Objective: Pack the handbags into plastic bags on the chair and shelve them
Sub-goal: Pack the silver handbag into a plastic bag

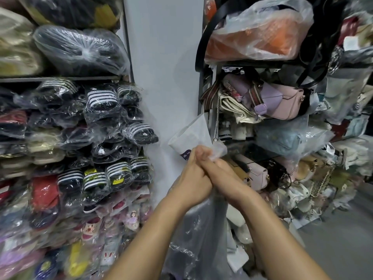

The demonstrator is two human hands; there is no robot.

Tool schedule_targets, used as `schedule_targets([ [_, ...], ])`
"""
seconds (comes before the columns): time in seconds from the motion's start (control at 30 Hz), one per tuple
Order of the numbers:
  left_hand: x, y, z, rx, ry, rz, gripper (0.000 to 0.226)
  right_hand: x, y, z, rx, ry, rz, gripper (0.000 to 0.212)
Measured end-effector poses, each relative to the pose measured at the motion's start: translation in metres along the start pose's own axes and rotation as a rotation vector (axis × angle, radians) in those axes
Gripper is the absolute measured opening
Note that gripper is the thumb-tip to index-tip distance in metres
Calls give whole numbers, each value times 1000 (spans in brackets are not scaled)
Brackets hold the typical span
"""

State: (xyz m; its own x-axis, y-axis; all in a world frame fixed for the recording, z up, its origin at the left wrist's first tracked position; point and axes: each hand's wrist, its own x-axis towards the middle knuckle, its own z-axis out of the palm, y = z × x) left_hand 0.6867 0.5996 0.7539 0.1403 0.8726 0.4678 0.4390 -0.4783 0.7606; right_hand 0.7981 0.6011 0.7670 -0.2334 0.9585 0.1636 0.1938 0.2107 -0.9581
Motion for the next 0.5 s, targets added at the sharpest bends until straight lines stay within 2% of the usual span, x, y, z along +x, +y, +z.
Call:
schedule_targets([
  [0.07, -3, -2, 0, -17, -39, 9, 53, -5, -1, 1, 33, 26, -17, 64],
  [0.2, -9, -3, 0, -125, -42, -11, 49, -2, -2, 1, 40, 112, 88, 65],
  [0.3, -16, -6, 2, -228, 13, -17, 75, 10, 7, 4, 0, 245, 160, 57],
  [0.37, -19, -11, 3, -265, 1, -13, 86, 12, 14, 6, 55, 312, 200, 53],
  [0.43, -23, -16, 5, -291, 24, -54, 82, 8, 16, 7, 103, 327, 177, 44],
  [0.5, -28, -24, 10, -193, 111, -84, 68, 6, 19, 7, 92, 313, 141, 45],
])
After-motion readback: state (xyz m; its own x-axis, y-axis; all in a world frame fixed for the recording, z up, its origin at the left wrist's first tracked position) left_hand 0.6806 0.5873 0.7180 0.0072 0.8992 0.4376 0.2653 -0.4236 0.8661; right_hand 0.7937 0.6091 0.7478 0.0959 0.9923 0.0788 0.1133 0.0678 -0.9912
